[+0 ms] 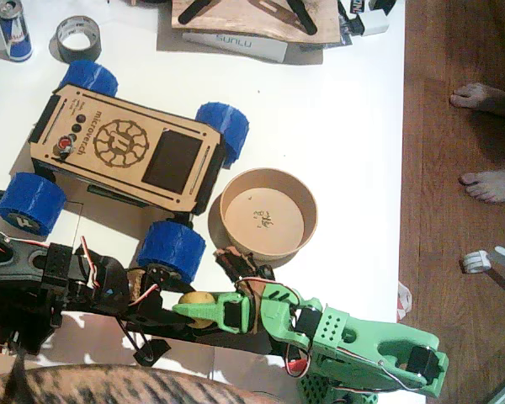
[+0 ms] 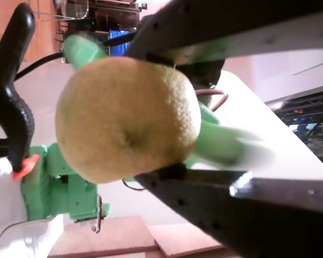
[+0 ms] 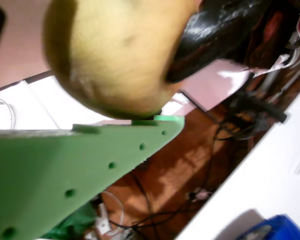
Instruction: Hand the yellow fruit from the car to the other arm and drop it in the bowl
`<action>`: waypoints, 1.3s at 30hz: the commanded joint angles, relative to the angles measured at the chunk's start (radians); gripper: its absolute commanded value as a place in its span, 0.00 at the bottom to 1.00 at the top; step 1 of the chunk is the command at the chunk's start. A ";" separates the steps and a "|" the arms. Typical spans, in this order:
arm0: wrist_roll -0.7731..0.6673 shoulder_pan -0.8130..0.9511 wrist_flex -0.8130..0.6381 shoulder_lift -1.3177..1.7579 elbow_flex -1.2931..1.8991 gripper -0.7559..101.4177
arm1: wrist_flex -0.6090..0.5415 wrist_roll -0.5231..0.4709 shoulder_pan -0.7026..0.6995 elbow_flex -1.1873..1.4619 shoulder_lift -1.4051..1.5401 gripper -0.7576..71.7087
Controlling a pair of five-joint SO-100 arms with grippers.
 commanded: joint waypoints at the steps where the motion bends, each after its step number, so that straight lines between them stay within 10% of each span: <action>1: -0.014 -0.003 -0.031 0.006 -0.021 0.01 | 0.014 -0.009 -0.032 -0.011 0.023 0.22; 6: -0.014 -0.003 -0.031 0.008 -0.021 0.01 | 0.017 -0.009 -0.043 -0.015 0.018 0.01; 33: -0.014 -0.003 -0.028 -0.002 -0.021 0.01 | -0.002 -0.003 0.000 -0.009 0.032 0.01; 36: -0.009 -0.003 -0.021 -0.005 -0.021 0.52 | -0.002 -0.003 0.000 -0.005 0.038 0.01; 39: -0.003 -0.003 -0.029 -0.005 -0.021 0.68 | -0.002 -0.002 0.003 -0.005 0.037 0.01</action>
